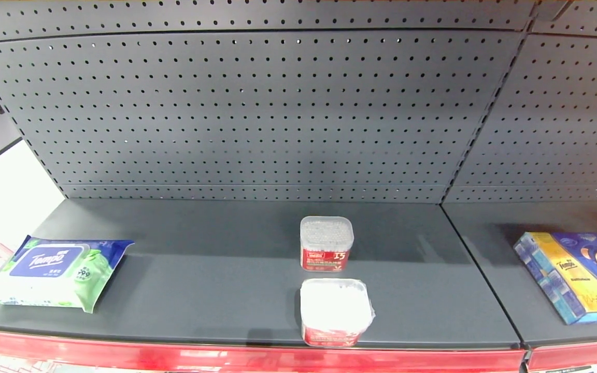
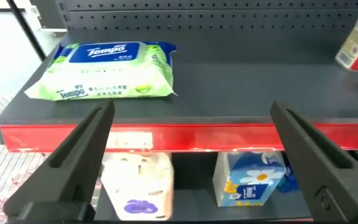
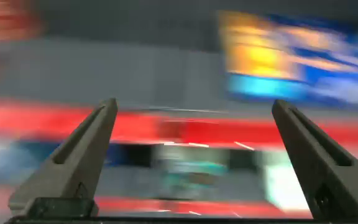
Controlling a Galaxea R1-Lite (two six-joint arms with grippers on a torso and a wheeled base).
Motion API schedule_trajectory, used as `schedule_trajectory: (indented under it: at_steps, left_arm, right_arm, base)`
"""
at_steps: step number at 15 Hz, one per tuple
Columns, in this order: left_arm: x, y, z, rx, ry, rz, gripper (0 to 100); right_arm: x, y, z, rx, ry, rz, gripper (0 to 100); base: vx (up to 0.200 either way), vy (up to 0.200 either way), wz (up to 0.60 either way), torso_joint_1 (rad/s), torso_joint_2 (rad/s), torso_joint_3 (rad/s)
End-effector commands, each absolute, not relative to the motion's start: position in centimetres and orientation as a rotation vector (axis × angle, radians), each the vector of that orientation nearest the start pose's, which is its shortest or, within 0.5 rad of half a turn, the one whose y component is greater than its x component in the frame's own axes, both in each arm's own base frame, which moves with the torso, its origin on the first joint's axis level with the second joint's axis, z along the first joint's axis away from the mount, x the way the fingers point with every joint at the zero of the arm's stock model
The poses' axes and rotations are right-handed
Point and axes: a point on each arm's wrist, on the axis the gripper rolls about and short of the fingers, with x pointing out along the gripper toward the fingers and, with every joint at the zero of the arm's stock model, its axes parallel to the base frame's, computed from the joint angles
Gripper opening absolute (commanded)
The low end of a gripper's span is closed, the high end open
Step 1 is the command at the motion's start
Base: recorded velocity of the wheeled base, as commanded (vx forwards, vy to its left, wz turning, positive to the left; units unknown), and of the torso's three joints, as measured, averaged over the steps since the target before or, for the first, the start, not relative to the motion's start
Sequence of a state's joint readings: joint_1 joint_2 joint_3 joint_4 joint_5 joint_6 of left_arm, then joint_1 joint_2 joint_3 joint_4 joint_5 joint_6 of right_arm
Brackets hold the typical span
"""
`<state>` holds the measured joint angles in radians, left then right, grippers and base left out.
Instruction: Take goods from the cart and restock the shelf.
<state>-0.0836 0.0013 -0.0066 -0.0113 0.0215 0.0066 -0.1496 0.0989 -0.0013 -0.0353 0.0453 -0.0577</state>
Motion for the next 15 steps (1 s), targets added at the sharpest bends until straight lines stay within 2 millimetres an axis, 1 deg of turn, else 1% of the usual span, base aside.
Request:
schedule_trajectory:
  at_steps: [1,2,4,6,8,9,15]
  left_arm:
    - [-2.28,0.22,7.50,0.007,0.007,-0.069,100]
    - [-2.28,0.22,7.50,0.007,0.007,-0.069,100]
    - [-2.28,0.22,7.50,0.005,0.008,-0.069,100]
    - [-2.28,0.22,7.50,0.005,0.008,-0.069,100]
    - [-2.28,0.22,7.51,0.003,0.006,-0.069,100]
    - [-2.28,0.22,7.50,0.003,0.008,-0.068,100]
    - [-2.28,0.22,7.51,0.003,0.006,-0.069,100]
  right_arm:
    - [-1.52,0.04,7.80,0.009,0.095,-0.229,100]
    - [-1.52,0.11,7.51,-0.032,0.129,-0.172,100]
    - [-1.57,0.00,7.54,-0.042,0.113,0.047,100]
    - [-1.72,-0.09,7.54,-0.051,0.090,0.028,100]
    - [-2.28,-0.04,7.41,-0.035,0.014,-0.020,100]
    - [-2.27,-0.09,7.44,-0.031,0.013,-0.041,100]
    - [-2.27,-0.09,7.44,-0.031,0.013,-0.044,100]
  base:
    - [0.000,0.000,0.00,0.000,0.00,0.000]
    - [0.000,0.000,0.00,0.000,0.00,0.000]
    - [0.000,0.000,0.00,0.000,0.00,0.000]
    - [0.000,0.000,0.00,0.000,0.00,0.000]
    - [0.000,0.000,0.00,0.000,0.00,0.000]
    - [0.000,0.000,0.00,0.000,0.00,0.000]
    - [0.000,0.000,0.00,0.000,0.00,0.000]
